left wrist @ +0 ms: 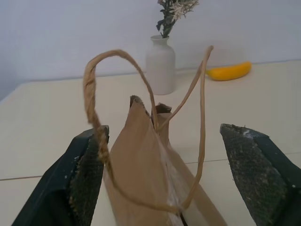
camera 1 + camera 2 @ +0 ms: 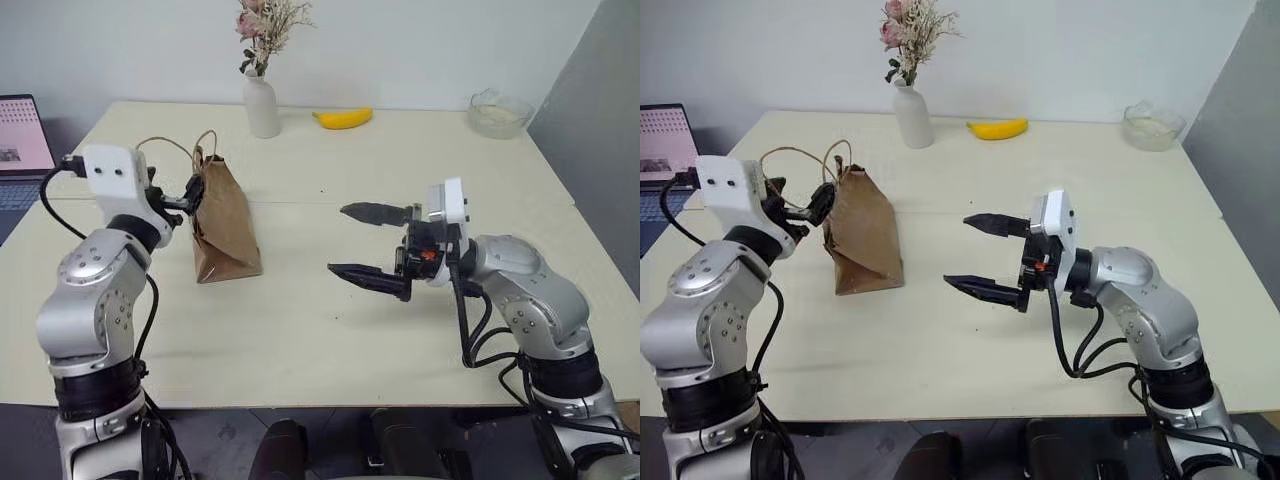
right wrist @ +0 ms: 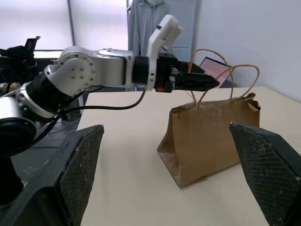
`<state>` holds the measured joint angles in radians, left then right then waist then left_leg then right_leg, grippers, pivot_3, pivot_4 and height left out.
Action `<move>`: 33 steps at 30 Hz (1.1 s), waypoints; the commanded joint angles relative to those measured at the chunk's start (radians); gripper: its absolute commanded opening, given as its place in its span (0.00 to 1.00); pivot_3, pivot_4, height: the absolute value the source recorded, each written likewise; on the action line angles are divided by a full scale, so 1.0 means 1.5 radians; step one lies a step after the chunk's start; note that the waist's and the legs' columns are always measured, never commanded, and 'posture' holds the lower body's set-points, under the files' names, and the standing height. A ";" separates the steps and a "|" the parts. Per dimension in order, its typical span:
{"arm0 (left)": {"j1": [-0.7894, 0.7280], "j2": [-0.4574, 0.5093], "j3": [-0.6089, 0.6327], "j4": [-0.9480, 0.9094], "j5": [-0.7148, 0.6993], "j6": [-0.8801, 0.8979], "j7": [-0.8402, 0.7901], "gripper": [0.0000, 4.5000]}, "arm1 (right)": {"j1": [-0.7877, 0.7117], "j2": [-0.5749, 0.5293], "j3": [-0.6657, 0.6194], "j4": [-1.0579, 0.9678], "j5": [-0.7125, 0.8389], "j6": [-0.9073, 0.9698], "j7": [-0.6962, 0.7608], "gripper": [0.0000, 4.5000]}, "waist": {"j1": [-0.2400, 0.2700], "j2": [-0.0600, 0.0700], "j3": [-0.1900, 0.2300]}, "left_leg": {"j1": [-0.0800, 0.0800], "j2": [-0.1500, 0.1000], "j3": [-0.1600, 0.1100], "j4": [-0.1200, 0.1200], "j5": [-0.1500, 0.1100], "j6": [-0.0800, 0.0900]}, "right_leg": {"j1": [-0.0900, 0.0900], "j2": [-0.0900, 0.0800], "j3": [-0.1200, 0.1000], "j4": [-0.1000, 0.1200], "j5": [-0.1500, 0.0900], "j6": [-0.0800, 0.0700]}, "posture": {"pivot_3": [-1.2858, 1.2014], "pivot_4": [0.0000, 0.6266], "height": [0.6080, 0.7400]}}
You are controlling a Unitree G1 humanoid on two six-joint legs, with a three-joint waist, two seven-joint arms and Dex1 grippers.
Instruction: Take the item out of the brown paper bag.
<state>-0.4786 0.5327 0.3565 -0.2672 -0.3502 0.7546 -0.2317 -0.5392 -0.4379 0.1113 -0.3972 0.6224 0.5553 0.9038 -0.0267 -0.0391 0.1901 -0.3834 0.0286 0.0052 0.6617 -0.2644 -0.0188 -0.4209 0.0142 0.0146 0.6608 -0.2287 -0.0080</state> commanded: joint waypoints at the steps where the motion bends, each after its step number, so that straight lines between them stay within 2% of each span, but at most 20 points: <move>1: -0.034 0.022 -0.006 0.014 -0.004 -0.005 -0.019 0.88 | -0.018 -0.006 -0.007 -0.023 0.018 0.006 0.003 1.00 | 0.000 0.000 0.000 | 0.000 0.000 0.000 0.000 0.000 0.000 | 0.000 0.000 0.000 0.000 0.000 0.000 | 0.52 0.24 1.00; 7: -0.089 0.047 -0.018 0.082 0.008 -0.024 -0.041 0.88 | -0.026 -0.002 -0.009 -0.026 0.024 0.019 -0.010 1.00 | 0.000 0.000 0.000 | 0.000 0.000 0.000 0.000 0.000 0.000 | 0.000 0.000 0.000 0.000 0.000 0.000 | 0.52 0.24 1.00; 8: -0.097 0.054 -0.022 0.096 0.011 -0.026 -0.045 0.84 | -0.027 -0.001 -0.010 -0.026 0.028 0.024 -0.014 1.00 | 0.000 0.000 0.000 | 0.000 0.000 0.000 0.000 0.000 0.000 | 0.000 0.000 0.000 0.000 0.000 0.000 | 0.52 0.24 1.00; 10: -0.111 0.067 -0.032 0.121 0.014 -0.023 -0.057 0.75 | -0.029 0.001 -0.013 -0.026 0.035 0.030 -0.021 1.00 | 0.000 0.000 0.000 | 0.000 0.000 0.000 0.000 0.000 0.000 | 0.000 0.000 0.000 0.000 0.000 0.000 | 0.52 0.24 1.00; 20: -0.171 0.113 -0.082 0.200 0.032 -0.031 -0.124 0.03 | -0.024 0.004 -0.015 -0.031 0.042 0.038 -0.034 1.00 | 0.000 0.000 0.000 | -0.001 0.000 0.000 0.000 0.000 0.000 | -0.001 0.000 0.000 0.000 0.000 0.000 | 0.52 0.24 1.00; 26: -0.192 0.150 -0.093 0.221 0.016 -0.025 -0.205 0.01 | -0.007 -0.003 -0.015 -0.032 0.039 0.029 -0.031 1.00 | 0.000 0.000 0.000 | -0.001 0.000 0.000 0.000 0.000 0.000 | -0.001 0.000 0.000 0.000 0.000 0.000 | 0.52 0.24 1.00; 33: -0.282 0.225 -0.133 0.327 -0.002 -0.058 -0.399 0.01 | 0.018 -0.022 -0.019 -0.039 0.033 0.019 -0.028 1.00 | 0.000 0.000 0.000 | -0.001 0.000 0.000 0.000 0.000 0.000 | -0.001 0.000 0.000 0.000 0.000 0.000 | 0.52 0.24 1.00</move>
<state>-0.8585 0.8473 0.1639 0.2129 -0.3396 0.7099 -0.7684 -0.5142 -0.4647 0.1047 -0.4137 0.6674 0.6063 0.8562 -0.0272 -0.0395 0.1908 -0.3852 0.0282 0.0059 0.6613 -0.2644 -0.0188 -0.4229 0.0141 0.0141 0.6602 -0.2287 -0.0081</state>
